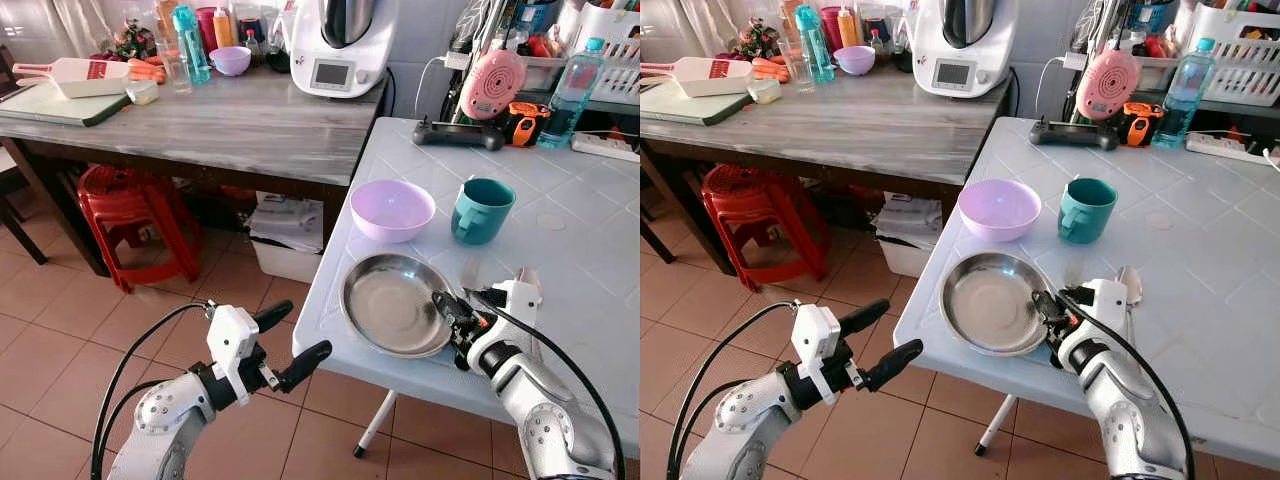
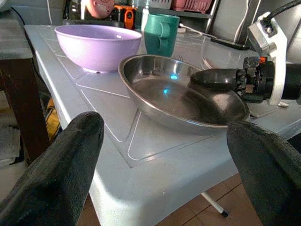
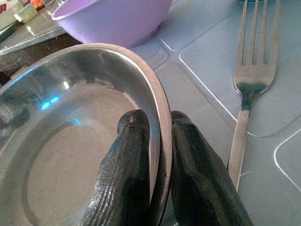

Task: Setting the table

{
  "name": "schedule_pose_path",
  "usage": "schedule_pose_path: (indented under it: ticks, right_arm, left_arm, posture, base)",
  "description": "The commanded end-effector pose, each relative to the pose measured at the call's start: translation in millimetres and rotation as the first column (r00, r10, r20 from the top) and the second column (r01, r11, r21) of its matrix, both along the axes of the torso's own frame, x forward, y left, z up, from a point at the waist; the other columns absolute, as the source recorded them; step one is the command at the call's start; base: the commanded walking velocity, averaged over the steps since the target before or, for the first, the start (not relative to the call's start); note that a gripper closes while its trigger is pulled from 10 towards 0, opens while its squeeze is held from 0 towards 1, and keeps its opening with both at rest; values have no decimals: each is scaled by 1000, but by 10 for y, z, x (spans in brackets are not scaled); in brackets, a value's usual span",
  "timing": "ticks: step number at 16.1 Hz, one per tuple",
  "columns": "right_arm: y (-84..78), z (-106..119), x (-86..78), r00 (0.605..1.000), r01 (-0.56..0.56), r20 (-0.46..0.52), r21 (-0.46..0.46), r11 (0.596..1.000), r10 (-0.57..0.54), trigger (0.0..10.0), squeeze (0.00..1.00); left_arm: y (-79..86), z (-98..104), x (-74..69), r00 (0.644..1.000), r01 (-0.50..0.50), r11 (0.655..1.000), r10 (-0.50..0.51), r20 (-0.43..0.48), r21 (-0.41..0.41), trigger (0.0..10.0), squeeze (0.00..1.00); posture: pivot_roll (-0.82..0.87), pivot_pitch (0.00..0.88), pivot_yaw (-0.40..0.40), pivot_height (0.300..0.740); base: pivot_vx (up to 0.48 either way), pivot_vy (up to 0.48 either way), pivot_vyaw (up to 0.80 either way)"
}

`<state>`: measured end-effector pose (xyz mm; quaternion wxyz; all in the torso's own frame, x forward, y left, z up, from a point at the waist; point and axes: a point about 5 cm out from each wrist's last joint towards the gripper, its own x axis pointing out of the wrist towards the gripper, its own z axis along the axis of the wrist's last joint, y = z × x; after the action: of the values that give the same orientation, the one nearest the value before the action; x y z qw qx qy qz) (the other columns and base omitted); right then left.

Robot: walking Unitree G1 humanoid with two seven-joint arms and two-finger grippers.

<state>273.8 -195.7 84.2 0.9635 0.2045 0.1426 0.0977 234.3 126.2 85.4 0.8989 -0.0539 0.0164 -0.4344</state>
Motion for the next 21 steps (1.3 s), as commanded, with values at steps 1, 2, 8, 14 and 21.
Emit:
schedule_pose_path:
  ticks: [1,2,8,14,21]
  right_arm:
    - [4,-30,-13,999,20,-34,-3,1000,-20,0,0]
    - [10,-6,-4,999,32,-28,7,999,-32,0,0]
    - [4,228,24,977,203,47,88,975,-207,0,0]
    - [163,370,-23,959,242,135,69,968,-250,10000,0]
    - [137,414,-22,953,257,163,21,966,-257,10000,0]
  left_arm:
    - [27,8,12,1000,-11,1000,11,7,5,10000,0]
    - [26,12,16,1000,-14,1000,14,9,6,10000,0]
    - [225,13,352,946,-324,946,324,-26,31,10000,0]
    - [234,104,584,894,-446,893,443,-66,-58,10000,0]
    - [228,94,633,890,-455,888,450,-72,-66,10000,0]
  posture:
    - [5,18,28,740]
    - [5,18,28,740]
    - [-7,12,26,740]
    - [-17,7,30,740]
    - [-22,0,28,740]
  base:
    - [0,0,0]
    - [0,0,0]
    - [0,0,0]
    - [0,43,0]
    - [0,370,-751]
